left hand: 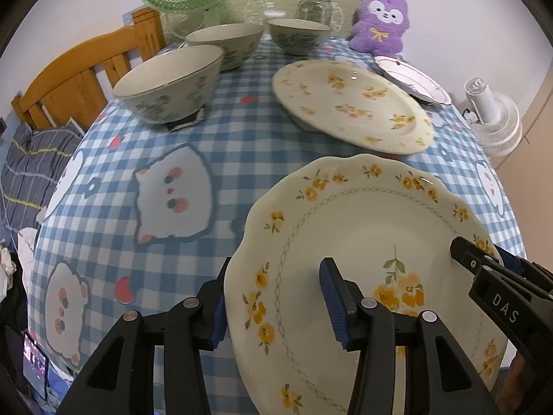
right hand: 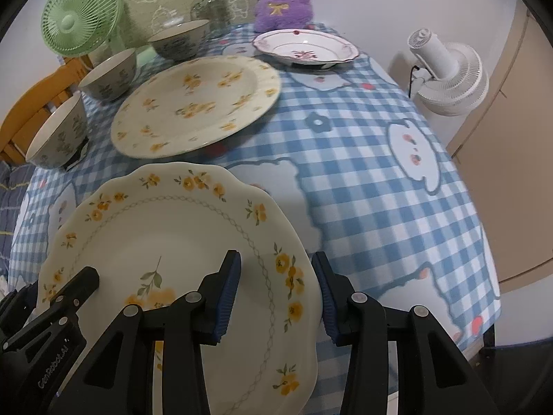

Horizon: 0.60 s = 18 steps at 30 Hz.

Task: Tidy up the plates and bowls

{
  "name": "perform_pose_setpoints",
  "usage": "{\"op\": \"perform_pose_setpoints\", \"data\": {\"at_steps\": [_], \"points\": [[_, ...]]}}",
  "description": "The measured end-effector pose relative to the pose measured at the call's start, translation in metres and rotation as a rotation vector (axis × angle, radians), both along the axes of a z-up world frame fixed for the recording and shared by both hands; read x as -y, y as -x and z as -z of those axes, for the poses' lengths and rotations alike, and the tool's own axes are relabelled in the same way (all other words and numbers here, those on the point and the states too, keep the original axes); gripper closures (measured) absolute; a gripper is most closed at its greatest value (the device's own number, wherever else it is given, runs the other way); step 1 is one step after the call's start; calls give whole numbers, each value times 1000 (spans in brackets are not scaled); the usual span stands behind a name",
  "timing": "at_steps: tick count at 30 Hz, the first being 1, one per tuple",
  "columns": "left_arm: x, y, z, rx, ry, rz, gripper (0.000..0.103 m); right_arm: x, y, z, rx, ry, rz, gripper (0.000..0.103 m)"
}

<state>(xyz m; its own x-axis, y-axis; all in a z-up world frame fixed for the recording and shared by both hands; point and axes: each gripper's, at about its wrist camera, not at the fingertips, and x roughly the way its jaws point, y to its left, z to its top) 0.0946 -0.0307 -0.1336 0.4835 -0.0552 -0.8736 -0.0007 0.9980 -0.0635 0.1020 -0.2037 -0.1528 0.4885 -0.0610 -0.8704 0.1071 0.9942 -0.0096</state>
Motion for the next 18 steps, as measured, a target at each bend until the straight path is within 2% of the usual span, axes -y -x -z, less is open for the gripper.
{"op": "perform_pose_setpoints", "data": {"at_steps": [18], "points": [[97, -12, -9, 35, 11, -4, 55, 100, -14, -15, 25, 21, -3, 57]]}}
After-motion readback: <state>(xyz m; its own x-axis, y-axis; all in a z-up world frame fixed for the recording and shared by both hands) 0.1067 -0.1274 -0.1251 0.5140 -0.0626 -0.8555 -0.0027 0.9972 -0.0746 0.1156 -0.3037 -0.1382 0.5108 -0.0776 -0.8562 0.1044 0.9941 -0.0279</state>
